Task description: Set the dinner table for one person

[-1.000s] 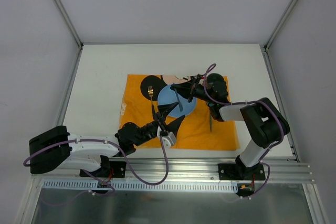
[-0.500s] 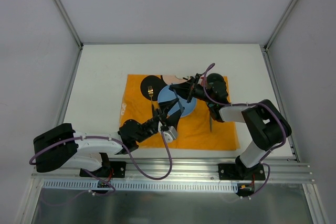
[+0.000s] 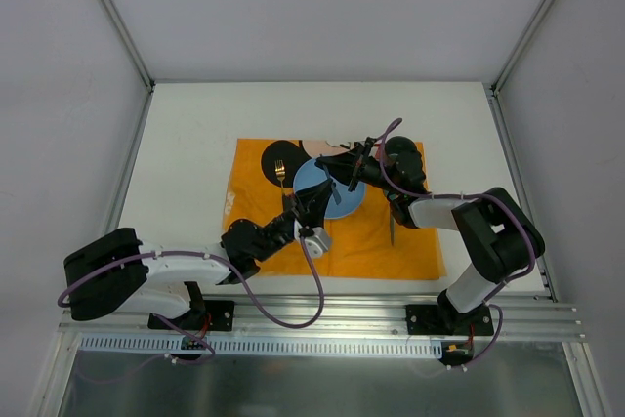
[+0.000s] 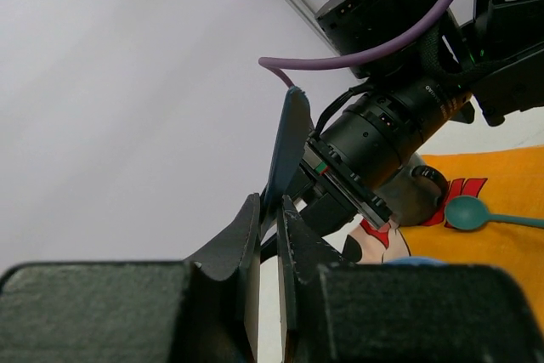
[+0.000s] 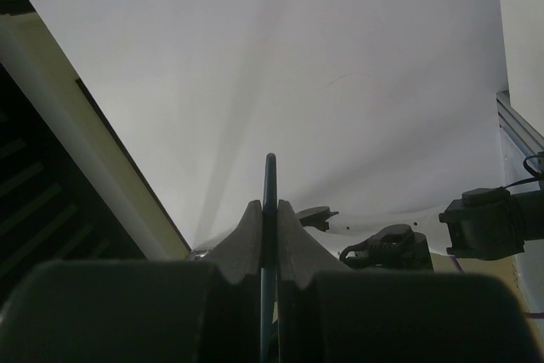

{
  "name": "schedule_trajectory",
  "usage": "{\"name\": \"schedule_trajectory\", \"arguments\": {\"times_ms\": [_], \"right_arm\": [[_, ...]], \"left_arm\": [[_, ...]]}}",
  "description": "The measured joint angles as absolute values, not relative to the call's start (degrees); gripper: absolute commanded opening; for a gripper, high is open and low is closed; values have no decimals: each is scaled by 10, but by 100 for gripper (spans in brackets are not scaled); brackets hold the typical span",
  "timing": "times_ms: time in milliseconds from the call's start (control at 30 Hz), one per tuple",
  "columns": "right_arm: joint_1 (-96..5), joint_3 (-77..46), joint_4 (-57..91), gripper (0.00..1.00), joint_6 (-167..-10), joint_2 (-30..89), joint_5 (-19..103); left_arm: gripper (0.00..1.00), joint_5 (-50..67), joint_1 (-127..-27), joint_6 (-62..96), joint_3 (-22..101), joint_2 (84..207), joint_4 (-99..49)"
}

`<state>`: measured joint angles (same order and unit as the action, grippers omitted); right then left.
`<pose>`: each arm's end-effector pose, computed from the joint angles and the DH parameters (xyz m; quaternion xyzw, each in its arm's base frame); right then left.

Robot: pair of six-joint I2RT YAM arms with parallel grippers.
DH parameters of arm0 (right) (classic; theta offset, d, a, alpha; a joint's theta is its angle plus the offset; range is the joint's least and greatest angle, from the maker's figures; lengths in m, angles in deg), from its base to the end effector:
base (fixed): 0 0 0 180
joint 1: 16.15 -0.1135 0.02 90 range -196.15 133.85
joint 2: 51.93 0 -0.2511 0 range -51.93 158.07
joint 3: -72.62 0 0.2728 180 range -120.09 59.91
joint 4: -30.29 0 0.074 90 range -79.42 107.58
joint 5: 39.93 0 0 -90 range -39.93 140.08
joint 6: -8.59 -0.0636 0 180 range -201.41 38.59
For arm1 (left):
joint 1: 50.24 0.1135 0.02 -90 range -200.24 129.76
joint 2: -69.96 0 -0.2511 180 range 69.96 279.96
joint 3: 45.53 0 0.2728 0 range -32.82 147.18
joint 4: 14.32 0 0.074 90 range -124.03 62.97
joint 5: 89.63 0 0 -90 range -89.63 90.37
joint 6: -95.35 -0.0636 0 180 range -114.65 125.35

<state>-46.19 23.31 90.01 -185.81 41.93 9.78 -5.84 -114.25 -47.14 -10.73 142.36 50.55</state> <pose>0.2820 0.2106 0.2047 0.1268 0.6198 0.7685 0.0958 0.1298 -0.2506 0.2493 0.4176 0.3128 -0.0575 0.8511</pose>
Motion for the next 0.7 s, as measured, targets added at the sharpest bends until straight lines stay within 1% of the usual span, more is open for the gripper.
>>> {"name": "schedule_trajectory", "arguments": {"times_ms": [267,300,333,367,433,467,500,700], "right_arm": [[-462,236,889,0,-1858,419,105],[-462,236,889,2,-1858,419,107],[-462,236,889,12,-1858,419,108],[-462,236,889,51,-1859,419,109],[-462,236,889,90,-1857,419,107],[-465,236,893,96,-1856,419,106],[-468,236,897,99,-1851,419,102],[-475,236,906,99,-1838,419,91]], "left_arm": [[0,-74,-1143,-474,-104,1431,507],[0,-77,-1143,-469,-102,1431,505],[0,-81,-1143,-461,-97,1431,501],[0,-86,-1143,-450,-91,1430,491],[0,-96,-1143,-417,-74,1422,457],[0,-101,-1142,-399,-66,1415,437],[0,-103,-1142,-384,-60,1407,420],[0,-113,-1139,-284,-9,1326,291]]}}
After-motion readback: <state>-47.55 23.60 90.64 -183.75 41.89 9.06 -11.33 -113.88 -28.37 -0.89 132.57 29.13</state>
